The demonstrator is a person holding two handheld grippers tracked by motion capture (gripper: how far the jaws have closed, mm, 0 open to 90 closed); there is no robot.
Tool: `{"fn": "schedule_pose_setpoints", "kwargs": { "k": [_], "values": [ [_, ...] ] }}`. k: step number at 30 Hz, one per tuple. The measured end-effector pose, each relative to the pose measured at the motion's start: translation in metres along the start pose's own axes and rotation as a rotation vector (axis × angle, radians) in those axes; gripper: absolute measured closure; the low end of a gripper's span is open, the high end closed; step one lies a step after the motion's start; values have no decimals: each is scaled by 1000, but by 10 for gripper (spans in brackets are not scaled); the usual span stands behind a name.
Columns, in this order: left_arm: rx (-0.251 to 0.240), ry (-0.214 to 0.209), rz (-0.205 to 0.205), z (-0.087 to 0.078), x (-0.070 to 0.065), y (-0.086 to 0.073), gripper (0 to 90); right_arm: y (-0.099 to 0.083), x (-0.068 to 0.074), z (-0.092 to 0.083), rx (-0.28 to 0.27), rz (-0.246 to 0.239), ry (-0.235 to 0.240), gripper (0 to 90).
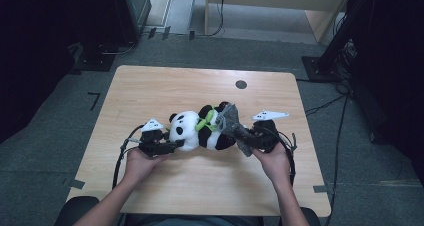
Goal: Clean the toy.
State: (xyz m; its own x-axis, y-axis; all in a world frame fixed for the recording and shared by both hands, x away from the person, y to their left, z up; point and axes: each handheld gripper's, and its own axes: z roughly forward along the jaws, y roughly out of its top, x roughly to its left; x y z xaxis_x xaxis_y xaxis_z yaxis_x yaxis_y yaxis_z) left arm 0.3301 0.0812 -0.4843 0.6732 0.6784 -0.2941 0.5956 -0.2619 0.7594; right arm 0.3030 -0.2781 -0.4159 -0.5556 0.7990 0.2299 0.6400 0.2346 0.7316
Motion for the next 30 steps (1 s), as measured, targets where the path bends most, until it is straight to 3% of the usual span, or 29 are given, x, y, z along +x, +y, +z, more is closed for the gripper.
{"fn": "schedule_pose_setpoints", "kwargs": {
  "k": [5,9,13,16,20,24,27,30],
  "values": [
    [-2,0,1,0,1,0,425,-3,-9,3,9,33,1,758],
    [-1,1,-2,0,1,1,426,4,-12,-13,-35,42,-22,759],
    [-3,4,-3,0,0,1,427,20,3,-34,-115,11,-8,759],
    [0,5,1,-1,0,1,428,32,23,-36,-135,-31,27,759],
    [4,6,1,-1,0,2,429,47,56,-21,-121,-118,80,758],
    [7,5,-1,-1,0,3,430,54,85,8,-69,-190,132,759],
    [4,4,-8,-1,0,4,431,51,98,35,-12,-247,117,759],
    [6,2,-9,-1,1,4,432,44,102,58,47,-277,74,759]
  ]
}}
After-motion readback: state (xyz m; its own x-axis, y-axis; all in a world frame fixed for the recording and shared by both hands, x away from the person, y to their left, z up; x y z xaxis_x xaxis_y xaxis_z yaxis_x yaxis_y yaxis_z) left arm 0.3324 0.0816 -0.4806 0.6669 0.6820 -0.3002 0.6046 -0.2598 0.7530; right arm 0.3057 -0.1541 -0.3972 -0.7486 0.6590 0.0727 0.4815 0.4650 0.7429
